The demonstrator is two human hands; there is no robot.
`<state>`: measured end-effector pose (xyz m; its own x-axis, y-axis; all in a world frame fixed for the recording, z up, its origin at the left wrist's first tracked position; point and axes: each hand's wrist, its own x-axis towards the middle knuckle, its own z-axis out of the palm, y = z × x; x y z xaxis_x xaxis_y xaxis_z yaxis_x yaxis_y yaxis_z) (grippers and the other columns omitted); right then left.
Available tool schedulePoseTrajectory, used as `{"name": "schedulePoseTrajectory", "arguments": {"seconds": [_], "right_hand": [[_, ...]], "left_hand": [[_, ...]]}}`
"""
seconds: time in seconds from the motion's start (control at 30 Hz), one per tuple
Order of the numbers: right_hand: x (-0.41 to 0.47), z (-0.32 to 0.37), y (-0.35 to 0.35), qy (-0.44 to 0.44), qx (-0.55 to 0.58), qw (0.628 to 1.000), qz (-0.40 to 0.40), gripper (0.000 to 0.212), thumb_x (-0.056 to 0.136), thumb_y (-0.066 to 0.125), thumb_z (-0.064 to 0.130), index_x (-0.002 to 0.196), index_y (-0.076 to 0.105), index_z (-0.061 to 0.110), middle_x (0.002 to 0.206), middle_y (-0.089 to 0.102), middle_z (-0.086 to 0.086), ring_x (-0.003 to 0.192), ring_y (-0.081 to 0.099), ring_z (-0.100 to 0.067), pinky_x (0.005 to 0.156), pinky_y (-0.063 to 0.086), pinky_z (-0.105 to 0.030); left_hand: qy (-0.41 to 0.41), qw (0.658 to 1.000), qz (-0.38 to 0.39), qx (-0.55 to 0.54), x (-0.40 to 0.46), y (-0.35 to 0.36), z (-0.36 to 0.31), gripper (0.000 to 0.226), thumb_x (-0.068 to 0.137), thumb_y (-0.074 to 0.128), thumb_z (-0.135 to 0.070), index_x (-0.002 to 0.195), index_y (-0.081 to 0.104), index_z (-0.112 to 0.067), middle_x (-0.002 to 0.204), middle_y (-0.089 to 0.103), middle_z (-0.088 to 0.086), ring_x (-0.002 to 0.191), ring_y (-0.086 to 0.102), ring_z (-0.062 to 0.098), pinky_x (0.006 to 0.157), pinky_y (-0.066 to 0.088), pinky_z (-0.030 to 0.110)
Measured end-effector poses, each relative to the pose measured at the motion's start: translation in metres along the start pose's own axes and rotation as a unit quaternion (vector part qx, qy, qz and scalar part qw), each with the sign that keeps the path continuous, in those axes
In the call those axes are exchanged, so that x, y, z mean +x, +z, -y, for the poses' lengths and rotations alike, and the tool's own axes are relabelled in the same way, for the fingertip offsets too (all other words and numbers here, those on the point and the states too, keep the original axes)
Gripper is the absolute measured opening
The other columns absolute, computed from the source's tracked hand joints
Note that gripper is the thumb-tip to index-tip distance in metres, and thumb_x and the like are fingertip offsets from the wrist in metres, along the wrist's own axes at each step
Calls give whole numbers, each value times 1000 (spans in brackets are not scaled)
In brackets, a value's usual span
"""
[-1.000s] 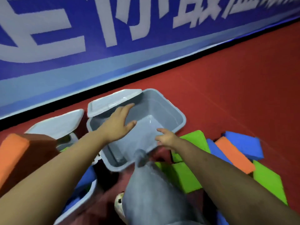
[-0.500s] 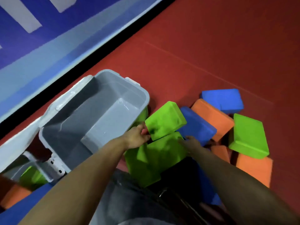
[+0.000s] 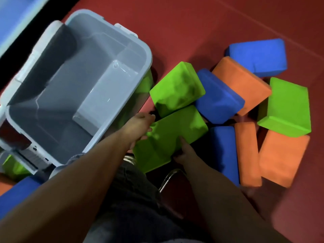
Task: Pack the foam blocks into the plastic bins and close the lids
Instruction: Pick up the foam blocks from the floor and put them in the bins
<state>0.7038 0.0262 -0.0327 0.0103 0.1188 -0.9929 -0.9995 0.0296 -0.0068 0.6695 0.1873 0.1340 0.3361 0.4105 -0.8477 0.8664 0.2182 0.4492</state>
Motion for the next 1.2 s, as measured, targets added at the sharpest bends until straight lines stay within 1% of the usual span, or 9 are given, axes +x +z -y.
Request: {"name": "schedulePoseTrajectory", "arguments": {"seconds": [0.3, 0.43, 0.5, 0.57, 0.67, 0.87, 1.03, 1.1, 1.2], "right_hand": [[-20, 2, 12, 57, 38, 998, 8, 57, 71, 78, 38, 119, 61, 12, 124, 61, -9, 118, 55, -31, 95, 44, -50], [-44, 8, 13, 70, 57, 996, 10, 43, 69, 78, 39, 103, 63, 16, 97, 64, -7, 87, 59, -28, 53, 56, -39], [-65, 12, 10, 83, 72, 994, 26, 34, 71, 77, 38, 91, 60, 15, 85, 61, -7, 78, 57, -25, 40, 52, -34], [-83, 11, 4, 87, 78, 991, 60, 42, 69, 78, 39, 99, 63, 13, 91, 65, -8, 84, 61, -26, 49, 55, -34], [-111, 13, -6, 93, 81, 980, 158, 58, 68, 76, 43, 115, 66, 10, 114, 68, -15, 104, 64, -32, 81, 55, -42], [-133, 25, -29, 21, 85, 982, 168, 38, 71, 71, 40, 90, 67, 7, 73, 71, -12, 85, 64, -27, 91, 47, -41], [-132, 25, -49, -98, -55, 983, 146, 40, 87, 56, 50, 91, 67, 11, 73, 71, -7, 70, 70, -20, 76, 54, -34], [-115, 23, -76, -273, -267, 924, -21, 58, 77, 55, 69, 94, 66, 15, 93, 69, -7, 85, 65, -21, 81, 50, -38], [-92, 24, -121, -431, -473, 723, -258, 59, 81, 59, 60, 107, 57, 8, 102, 58, -15, 97, 55, -30, 82, 42, -40]], "left_hand": [[-11, 1000, 3, -11, -2, 5, 1, 11, 95, 53, -33, 99, 56, -24, 85, 53, -2, 78, 51, 13, 71, 38, 28], [20, 1000, -22, -10, -4, 6, -4, 36, 94, 56, -30, 127, 48, -18, 97, 54, 1, 78, 49, 14, 63, 37, 25], [24, 999, -30, -16, -7, 4, -6, 52, 88, 62, -34, 135, 42, -25, 119, 54, 0, 97, 56, 17, 76, 48, 28], [30, 998, -47, -25, -14, 2, -10, 75, 67, 71, -51, 135, 40, -41, 140, 45, 0, 117, 55, 24, 99, 48, 40], [51, 995, -57, -61, -20, 1, -15, 87, 62, 76, -54, 139, 35, -46, 142, 45, -3, 119, 54, 21, 102, 45, 40], [42, 997, 18, -65, -38, 13, -16, 73, 82, 69, -43, 144, 30, -35, 134, 48, -9, 109, 49, 14, 79, 45, 34], [51, 997, 10, -54, -42, 20, -10, 40, 83, 71, -31, 116, 50, -28, 101, 63, -1, 80, 61, 13, 68, 51, 32], [72, 997, -24, -14, -41, 23, -10, 43, 78, 75, -33, 114, 52, -27, 97, 63, -1, 70, 60, 13, 56, 47, 24], [76, 993, -76, 57, -40, 24, -12, 55, 63, 79, -49, 109, 52, -36, 111, 59, 2, 77, 65, 18, 59, 53, 27]]}}
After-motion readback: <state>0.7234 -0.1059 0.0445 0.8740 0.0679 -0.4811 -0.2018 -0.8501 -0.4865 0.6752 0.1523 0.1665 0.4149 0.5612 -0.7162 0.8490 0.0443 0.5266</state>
